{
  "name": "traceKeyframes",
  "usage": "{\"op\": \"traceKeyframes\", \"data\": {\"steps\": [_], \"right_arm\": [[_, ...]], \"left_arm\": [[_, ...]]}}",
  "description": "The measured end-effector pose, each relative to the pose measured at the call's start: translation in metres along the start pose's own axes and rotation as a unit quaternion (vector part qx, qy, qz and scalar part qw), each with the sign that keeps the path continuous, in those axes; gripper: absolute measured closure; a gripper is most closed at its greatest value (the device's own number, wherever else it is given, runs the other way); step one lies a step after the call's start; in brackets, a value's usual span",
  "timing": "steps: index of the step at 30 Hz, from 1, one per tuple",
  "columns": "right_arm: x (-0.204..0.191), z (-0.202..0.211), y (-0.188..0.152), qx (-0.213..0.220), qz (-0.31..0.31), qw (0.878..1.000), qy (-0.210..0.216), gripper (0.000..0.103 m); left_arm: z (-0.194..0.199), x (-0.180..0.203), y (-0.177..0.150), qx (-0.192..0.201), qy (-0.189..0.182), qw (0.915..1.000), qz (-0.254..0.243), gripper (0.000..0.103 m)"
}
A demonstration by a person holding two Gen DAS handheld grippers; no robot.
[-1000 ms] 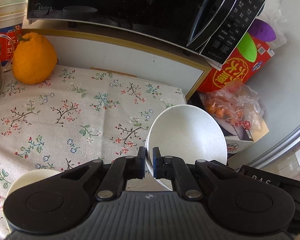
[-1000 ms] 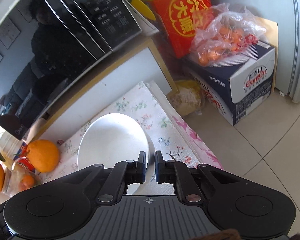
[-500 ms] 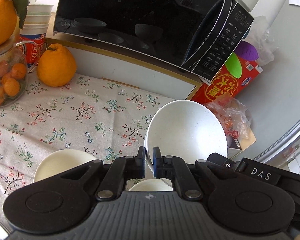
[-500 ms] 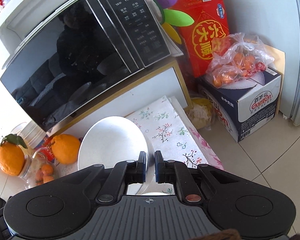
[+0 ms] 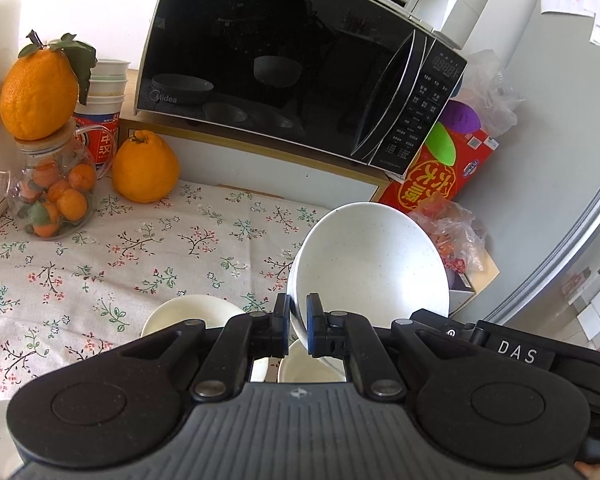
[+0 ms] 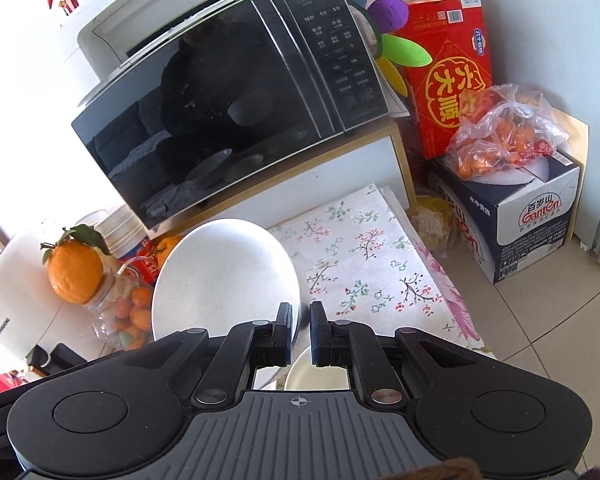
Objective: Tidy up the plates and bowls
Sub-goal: 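Carry the held bowl with the left gripper toward the other white bowls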
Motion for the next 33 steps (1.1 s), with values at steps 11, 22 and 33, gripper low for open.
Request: {"op": "traceKeyframes", "data": {"steps": [11,22,33], "right_arm": [[-0.019,0.013,-0.038,-0.061,0.045,0.997,0.026,0.090],[-0.012,0.011,-0.088,-0.143,0.057,0.987,0.038,0.089],[-0.013,-0.003,-0.110,-0.202,0.075,0.976,0.029,0.089]], "left_arm": [[0.021,-0.029,-0.033,-0.061,0.009,0.9980,-0.014,0.096],[0.026,-0.048,-0.073,-0.133,0.011,0.9907,-0.024,0.094],[0.014,-0.058,-0.105,-0.188,0.041,0.9808,-0.032,0.093]]}}
Point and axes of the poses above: each gripper's, at about its wrist camera, not at the fingertips, and z roughly against the way its jaws point, x to its right, y to its top, the point moved 3 cm from there along -z, roughly the way its jaws point, and after that the axes turned 7 degrees about z, right-handed, at the moved point
